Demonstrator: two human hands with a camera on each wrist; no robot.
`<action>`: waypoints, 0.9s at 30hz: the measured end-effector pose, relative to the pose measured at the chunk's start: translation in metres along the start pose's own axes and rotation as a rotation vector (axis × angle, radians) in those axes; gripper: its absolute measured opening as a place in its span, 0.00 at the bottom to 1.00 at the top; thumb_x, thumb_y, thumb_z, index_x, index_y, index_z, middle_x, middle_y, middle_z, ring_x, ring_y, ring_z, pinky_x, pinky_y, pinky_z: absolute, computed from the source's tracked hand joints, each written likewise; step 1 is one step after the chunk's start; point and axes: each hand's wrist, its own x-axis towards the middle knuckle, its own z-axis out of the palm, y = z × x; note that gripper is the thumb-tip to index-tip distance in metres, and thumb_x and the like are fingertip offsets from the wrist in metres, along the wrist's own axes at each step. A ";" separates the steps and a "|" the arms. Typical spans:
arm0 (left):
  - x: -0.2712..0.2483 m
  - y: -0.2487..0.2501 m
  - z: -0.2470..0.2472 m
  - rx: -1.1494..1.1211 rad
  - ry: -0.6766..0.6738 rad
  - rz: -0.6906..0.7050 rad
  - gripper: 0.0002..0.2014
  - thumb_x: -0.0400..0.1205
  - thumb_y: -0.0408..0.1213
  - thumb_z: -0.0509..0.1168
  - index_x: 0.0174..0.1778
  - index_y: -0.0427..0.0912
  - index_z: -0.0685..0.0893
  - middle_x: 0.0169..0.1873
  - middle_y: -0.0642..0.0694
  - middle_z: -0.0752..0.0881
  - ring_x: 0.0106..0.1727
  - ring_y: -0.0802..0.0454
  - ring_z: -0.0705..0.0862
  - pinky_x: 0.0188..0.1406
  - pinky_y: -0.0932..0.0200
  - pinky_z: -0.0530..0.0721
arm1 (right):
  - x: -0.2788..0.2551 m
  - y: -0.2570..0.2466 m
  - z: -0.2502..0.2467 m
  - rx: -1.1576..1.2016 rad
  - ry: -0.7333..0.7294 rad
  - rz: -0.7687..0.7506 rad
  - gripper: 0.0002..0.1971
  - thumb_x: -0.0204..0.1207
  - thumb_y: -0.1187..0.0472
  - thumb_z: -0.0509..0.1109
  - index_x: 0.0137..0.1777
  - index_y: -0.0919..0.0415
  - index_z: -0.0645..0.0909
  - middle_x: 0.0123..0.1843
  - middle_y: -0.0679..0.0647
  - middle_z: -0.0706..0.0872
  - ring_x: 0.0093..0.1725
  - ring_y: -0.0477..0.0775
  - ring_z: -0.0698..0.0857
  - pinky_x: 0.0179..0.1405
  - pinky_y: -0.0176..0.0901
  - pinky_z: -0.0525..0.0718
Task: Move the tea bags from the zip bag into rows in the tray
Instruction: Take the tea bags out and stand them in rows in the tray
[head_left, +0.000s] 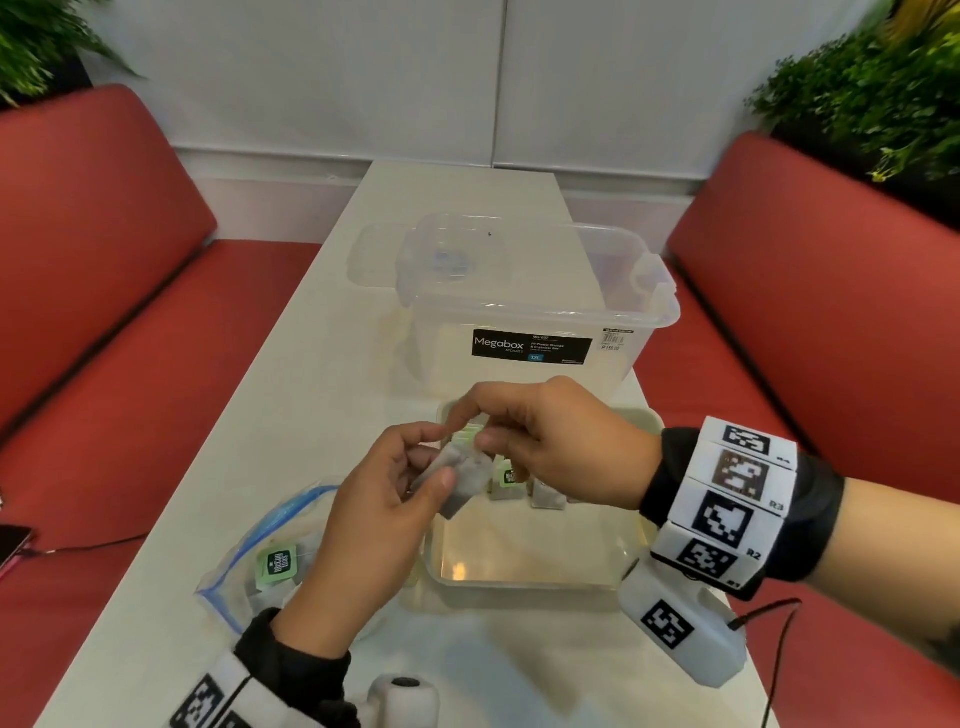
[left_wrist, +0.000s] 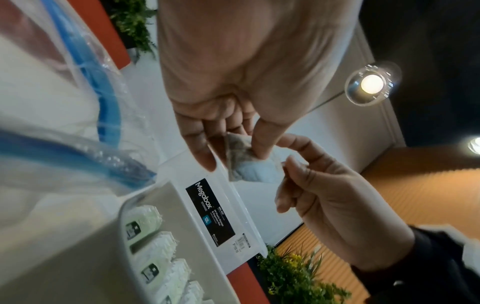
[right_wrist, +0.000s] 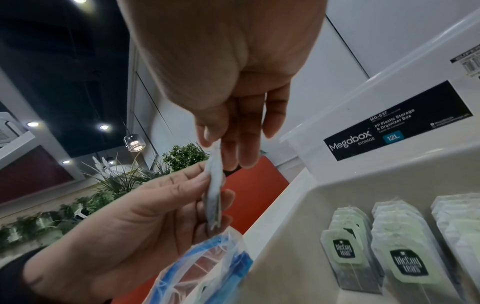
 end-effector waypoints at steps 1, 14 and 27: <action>0.000 0.001 -0.001 -0.079 -0.015 -0.029 0.14 0.79 0.28 0.65 0.55 0.52 0.79 0.42 0.49 0.88 0.44 0.55 0.87 0.45 0.60 0.84 | 0.001 0.000 -0.003 0.007 -0.016 -0.033 0.13 0.78 0.64 0.68 0.60 0.50 0.83 0.38 0.41 0.83 0.32 0.34 0.80 0.46 0.44 0.84; -0.005 -0.014 -0.023 0.344 0.094 0.095 0.17 0.75 0.33 0.71 0.50 0.63 0.80 0.49 0.64 0.82 0.49 0.66 0.79 0.45 0.74 0.75 | 0.037 0.014 -0.013 -0.249 -0.149 -0.051 0.05 0.70 0.58 0.77 0.45 0.55 0.88 0.40 0.46 0.88 0.32 0.37 0.77 0.37 0.27 0.72; -0.018 -0.038 -0.036 0.623 0.080 0.154 0.15 0.65 0.60 0.63 0.48 0.71 0.77 0.57 0.71 0.76 0.63 0.72 0.68 0.59 0.59 0.66 | 0.079 0.053 0.049 -0.541 -0.449 0.197 0.04 0.73 0.59 0.72 0.46 0.51 0.86 0.38 0.46 0.82 0.40 0.50 0.79 0.37 0.39 0.73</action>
